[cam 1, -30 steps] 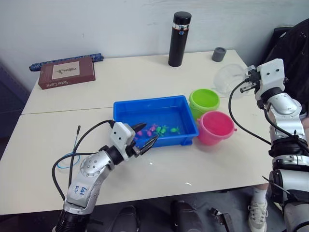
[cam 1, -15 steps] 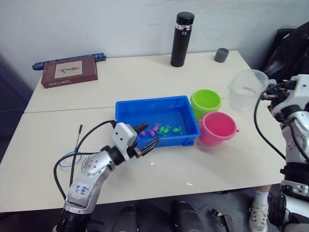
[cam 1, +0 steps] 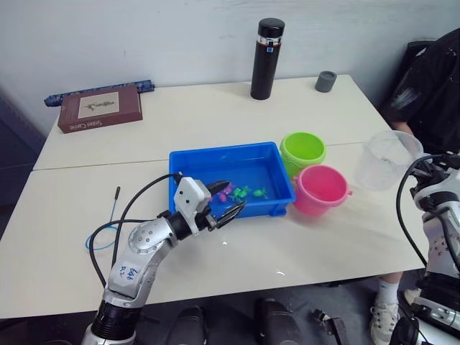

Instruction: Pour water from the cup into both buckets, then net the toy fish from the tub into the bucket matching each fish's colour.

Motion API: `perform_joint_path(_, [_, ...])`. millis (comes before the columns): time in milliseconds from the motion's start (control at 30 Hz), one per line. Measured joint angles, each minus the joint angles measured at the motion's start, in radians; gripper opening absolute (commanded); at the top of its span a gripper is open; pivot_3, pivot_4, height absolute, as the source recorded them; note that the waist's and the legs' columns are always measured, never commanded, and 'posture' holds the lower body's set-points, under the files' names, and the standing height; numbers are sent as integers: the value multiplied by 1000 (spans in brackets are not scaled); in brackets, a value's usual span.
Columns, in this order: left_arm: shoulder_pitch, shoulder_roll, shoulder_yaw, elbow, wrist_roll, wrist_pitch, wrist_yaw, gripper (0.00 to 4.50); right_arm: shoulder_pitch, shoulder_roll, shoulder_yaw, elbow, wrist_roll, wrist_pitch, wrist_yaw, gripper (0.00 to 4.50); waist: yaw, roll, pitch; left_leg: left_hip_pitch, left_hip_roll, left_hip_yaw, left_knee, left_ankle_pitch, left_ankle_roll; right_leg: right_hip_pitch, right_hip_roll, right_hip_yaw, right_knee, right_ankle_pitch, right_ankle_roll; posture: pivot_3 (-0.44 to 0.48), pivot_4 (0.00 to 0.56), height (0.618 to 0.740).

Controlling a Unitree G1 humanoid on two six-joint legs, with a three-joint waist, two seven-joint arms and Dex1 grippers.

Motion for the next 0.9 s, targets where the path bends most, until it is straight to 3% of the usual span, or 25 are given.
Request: perform_joint_path(900, [1,-8,0,0,2,-1,4,3446,-3,65,36,207,-33,-174,-30,45,-1,0,0,0,0,0,0,0,0,0,0,0,-1,0,0,0,150,740])
